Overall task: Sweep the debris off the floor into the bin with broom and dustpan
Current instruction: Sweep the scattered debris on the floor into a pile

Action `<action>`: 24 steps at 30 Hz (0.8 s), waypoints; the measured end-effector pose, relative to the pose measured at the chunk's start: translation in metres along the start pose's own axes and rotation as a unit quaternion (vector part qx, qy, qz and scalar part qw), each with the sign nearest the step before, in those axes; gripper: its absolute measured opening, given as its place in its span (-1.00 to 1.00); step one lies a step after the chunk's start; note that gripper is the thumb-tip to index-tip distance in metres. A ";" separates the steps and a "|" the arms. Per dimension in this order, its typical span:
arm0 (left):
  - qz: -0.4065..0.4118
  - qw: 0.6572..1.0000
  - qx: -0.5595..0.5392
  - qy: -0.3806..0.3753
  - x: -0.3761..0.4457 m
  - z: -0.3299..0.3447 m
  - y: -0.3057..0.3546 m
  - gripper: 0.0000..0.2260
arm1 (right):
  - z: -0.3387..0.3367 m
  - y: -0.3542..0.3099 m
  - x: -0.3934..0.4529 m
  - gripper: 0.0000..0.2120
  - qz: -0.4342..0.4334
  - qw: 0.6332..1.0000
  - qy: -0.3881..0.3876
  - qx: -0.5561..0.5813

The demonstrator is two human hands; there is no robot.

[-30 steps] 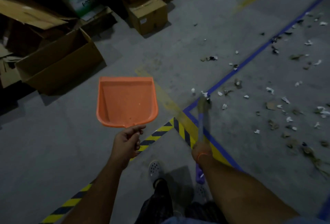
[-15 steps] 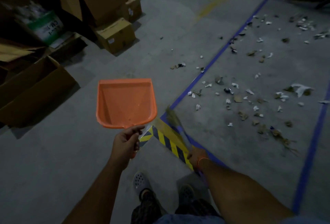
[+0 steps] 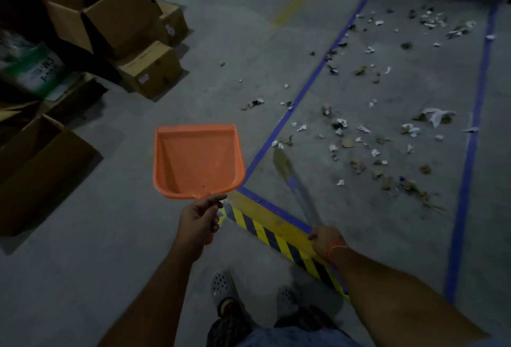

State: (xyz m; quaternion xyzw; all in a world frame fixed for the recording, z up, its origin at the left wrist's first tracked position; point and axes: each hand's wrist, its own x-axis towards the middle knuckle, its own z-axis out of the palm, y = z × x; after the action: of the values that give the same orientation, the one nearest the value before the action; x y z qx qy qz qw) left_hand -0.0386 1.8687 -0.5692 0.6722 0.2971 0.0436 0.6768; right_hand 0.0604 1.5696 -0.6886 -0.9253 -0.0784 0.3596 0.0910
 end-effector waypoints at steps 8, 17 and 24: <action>0.036 0.998 0.001 -0.042 0.005 0.025 0.022 -0.70 | 0.005 -0.005 0.006 -0.68 -0.010 0.997 -0.079 0.000; 0.042 0.999 -0.002 -0.015 0.015 0.008 0.021 -0.70 | -0.015 -0.028 0.027 -0.71 0.037 0.998 0.053 0.015; 0.024 0.999 -0.001 -0.026 0.055 0.009 0.024 -0.71 | -0.029 -0.077 0.070 -0.70 -0.021 0.998 -0.001 0.063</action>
State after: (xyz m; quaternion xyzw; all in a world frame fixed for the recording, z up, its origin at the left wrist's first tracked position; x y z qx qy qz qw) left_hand 0.0193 1.8882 -0.5661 0.6790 0.2636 0.0425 0.6838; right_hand 0.1251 1.6560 -0.6955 -0.9157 -0.0754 0.3623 0.1564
